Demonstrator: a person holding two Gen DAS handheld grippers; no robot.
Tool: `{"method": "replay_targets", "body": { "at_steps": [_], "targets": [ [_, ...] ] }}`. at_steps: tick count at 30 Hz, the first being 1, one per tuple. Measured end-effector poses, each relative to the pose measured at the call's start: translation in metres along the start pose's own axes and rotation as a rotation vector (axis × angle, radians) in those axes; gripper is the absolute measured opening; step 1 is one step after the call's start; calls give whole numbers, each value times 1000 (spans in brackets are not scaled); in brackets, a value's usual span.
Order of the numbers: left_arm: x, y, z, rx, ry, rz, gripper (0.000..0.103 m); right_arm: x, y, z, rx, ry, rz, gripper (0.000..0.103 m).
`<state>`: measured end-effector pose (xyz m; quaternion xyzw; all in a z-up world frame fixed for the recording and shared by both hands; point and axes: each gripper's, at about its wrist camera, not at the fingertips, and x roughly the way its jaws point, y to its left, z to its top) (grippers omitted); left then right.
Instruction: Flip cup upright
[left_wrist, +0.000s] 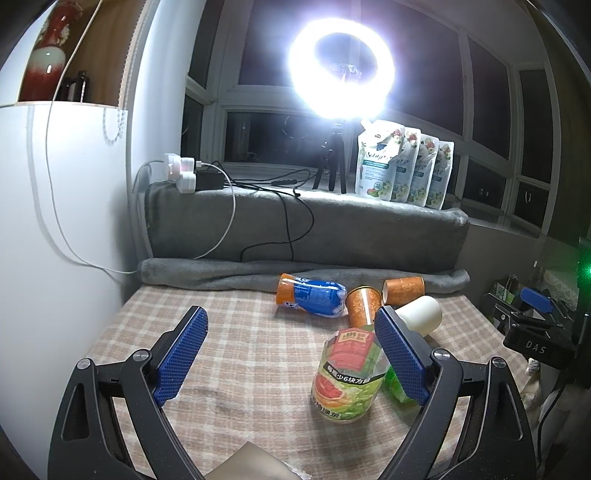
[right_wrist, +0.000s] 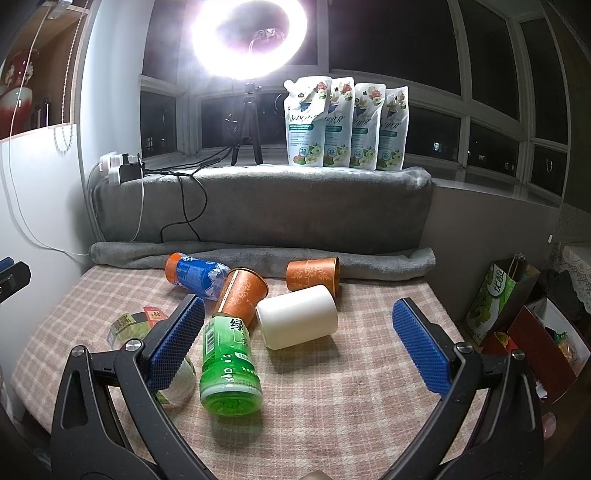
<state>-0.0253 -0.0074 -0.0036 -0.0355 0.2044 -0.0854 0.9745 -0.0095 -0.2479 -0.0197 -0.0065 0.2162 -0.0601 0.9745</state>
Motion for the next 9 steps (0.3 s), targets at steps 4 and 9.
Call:
{"method": "replay_targets", "body": {
  "at_steps": [4, 9],
  "targets": [
    [1, 0, -1, 5, -4, 2, 92, 0, 0, 0, 0, 1, 0, 103],
    [0, 0, -1, 9, -9, 5, 92, 1, 2, -1, -5, 3, 6, 103]
  ]
}}
